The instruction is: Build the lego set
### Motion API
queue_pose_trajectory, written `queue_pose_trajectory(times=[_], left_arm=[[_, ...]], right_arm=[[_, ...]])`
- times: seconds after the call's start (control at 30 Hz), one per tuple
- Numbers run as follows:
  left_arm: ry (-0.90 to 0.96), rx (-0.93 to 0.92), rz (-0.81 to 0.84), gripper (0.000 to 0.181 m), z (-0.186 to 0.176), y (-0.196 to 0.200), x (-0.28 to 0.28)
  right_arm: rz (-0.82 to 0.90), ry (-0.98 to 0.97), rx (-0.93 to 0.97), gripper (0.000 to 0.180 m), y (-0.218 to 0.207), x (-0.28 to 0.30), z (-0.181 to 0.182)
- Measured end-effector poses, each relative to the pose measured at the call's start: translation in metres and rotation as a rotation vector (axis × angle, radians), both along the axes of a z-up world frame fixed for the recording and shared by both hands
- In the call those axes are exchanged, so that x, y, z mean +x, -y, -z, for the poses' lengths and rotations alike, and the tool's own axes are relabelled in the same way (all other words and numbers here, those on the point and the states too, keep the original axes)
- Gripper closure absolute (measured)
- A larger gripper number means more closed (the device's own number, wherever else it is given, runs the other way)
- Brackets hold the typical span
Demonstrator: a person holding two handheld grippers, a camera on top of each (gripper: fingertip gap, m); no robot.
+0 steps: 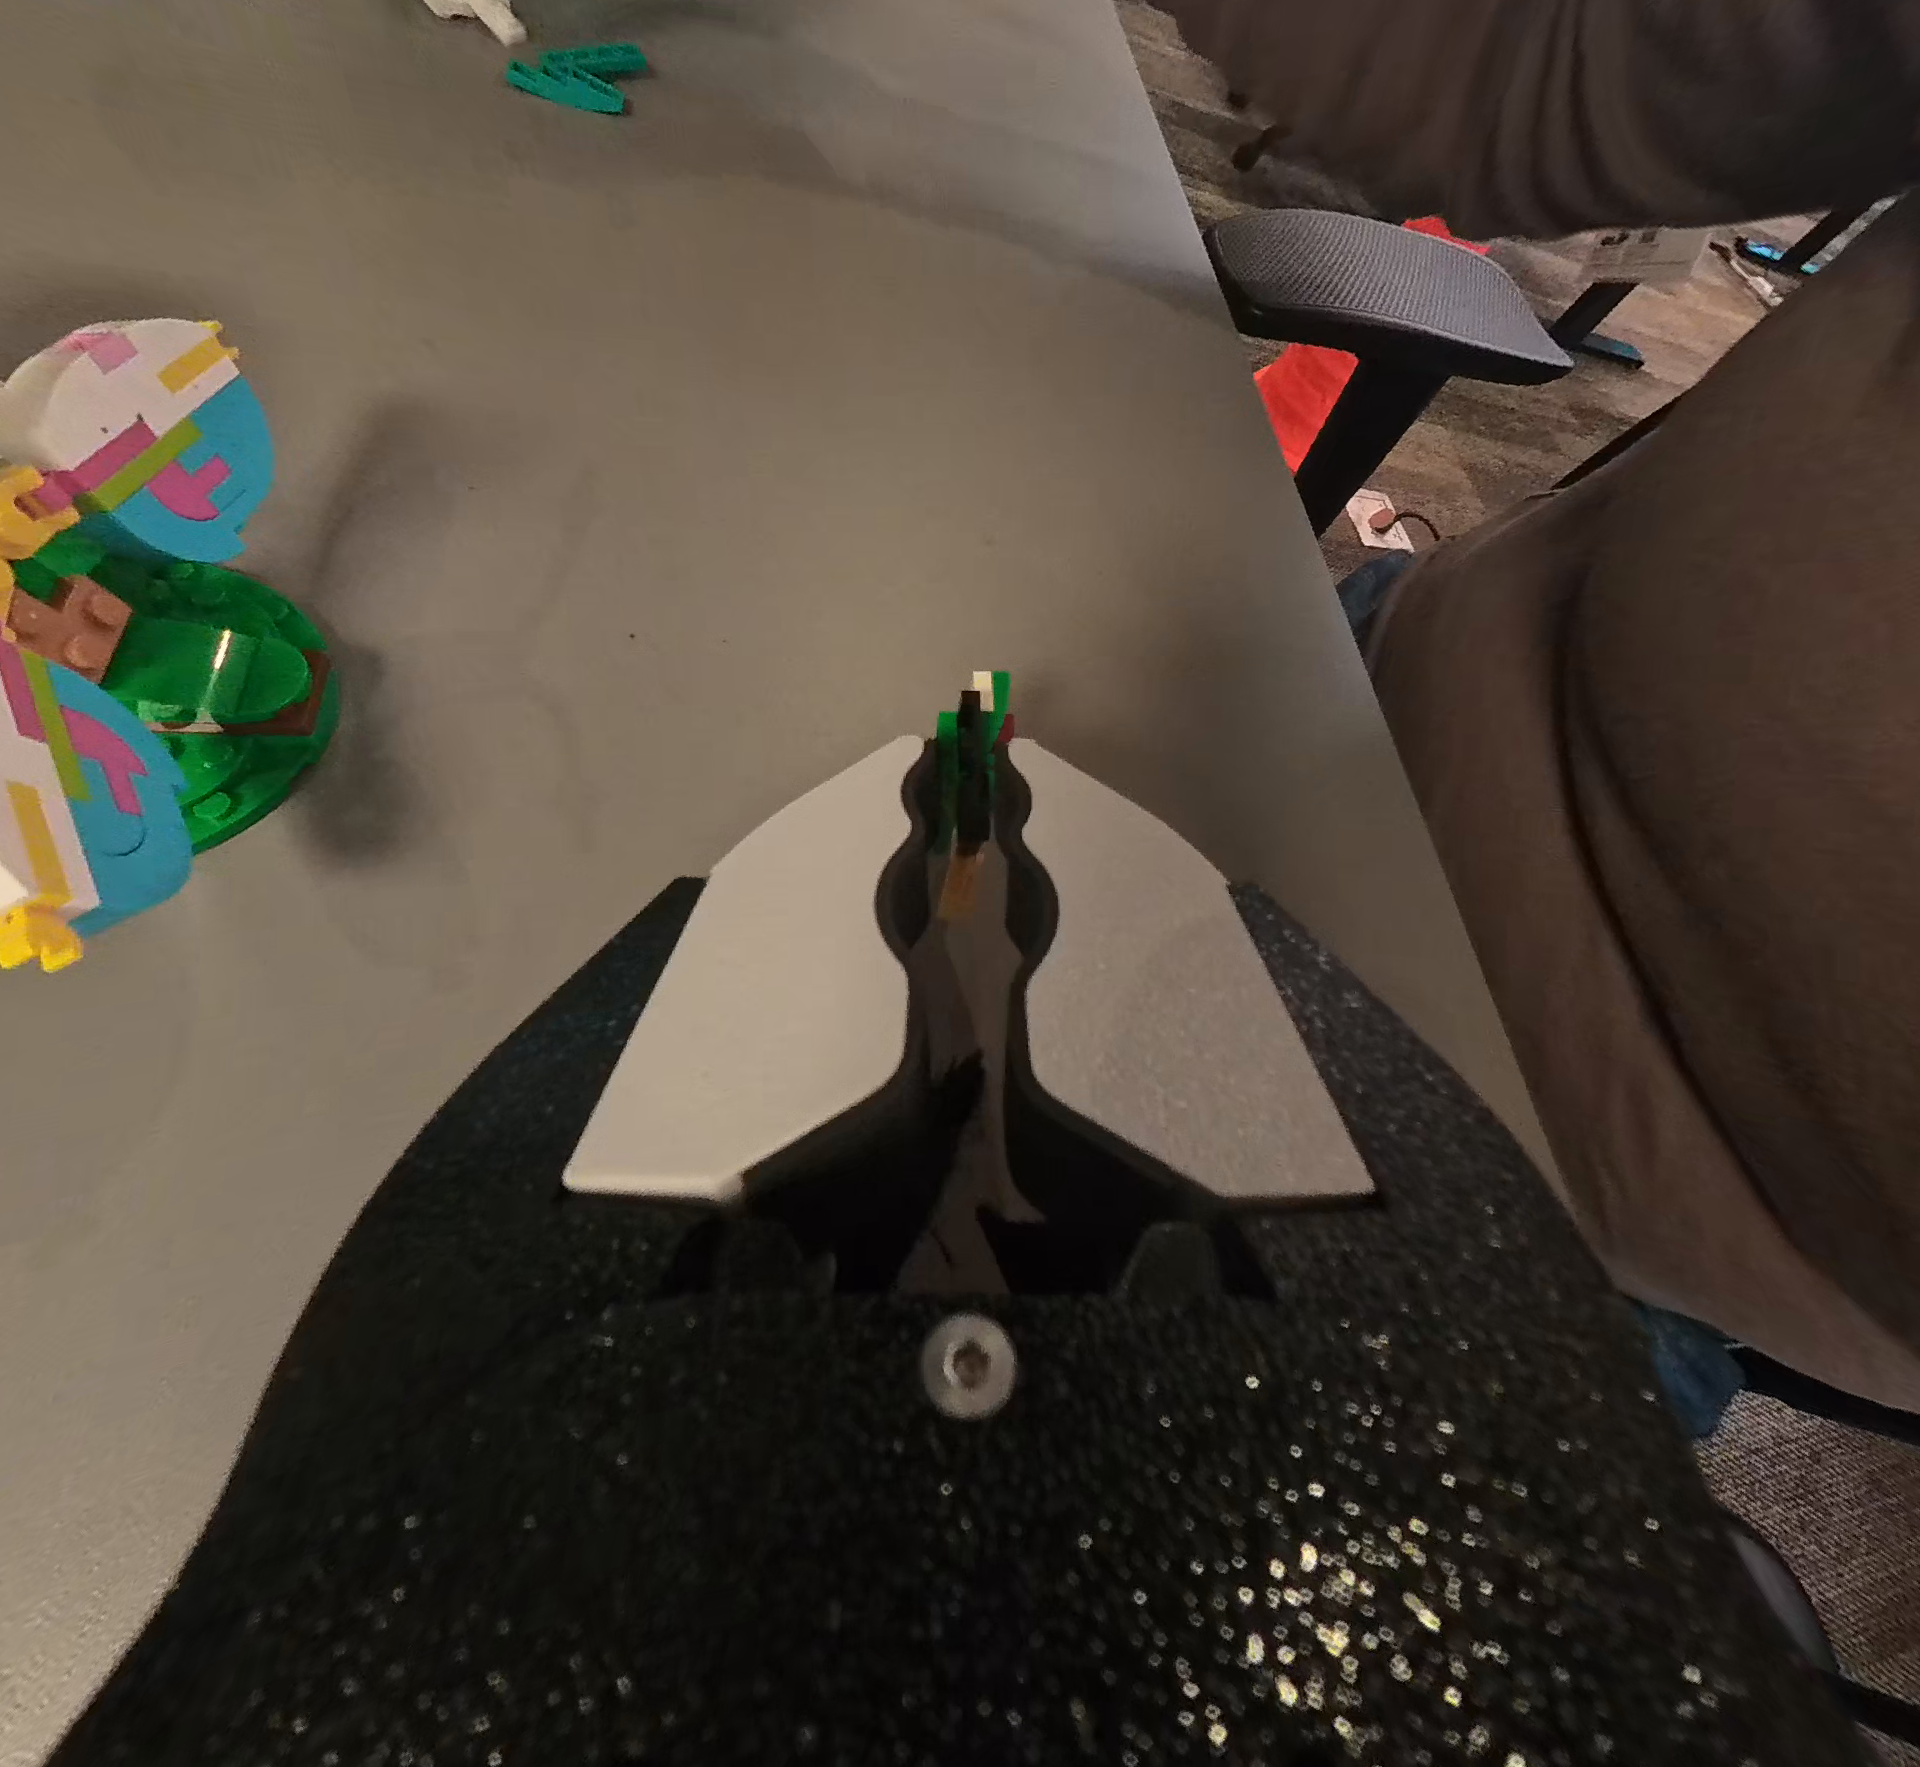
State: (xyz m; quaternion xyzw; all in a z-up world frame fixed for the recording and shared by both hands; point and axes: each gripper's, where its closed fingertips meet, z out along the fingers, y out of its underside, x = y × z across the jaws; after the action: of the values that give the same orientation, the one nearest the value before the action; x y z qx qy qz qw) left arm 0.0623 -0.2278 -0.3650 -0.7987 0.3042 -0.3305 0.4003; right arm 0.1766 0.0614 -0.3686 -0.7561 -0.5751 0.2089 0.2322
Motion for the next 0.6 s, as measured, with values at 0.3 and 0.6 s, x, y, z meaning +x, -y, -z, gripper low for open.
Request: queue_pose_trajectory(times=[0.3, 0.6], left_arm=[[0.061, 0.059, -0.053, 0.172, -0.015, -0.007, -0.005], [0.115, 0.144, -0.072, 0.172, -0.032, -0.008, -0.011]], right_arm=[[-0.080, -0.268, 0.319, 0.134, 0.120, -0.013, -0.038], [-0.611, -0.477, 0.056, 0.150, 0.270, -0.106, -0.038]])
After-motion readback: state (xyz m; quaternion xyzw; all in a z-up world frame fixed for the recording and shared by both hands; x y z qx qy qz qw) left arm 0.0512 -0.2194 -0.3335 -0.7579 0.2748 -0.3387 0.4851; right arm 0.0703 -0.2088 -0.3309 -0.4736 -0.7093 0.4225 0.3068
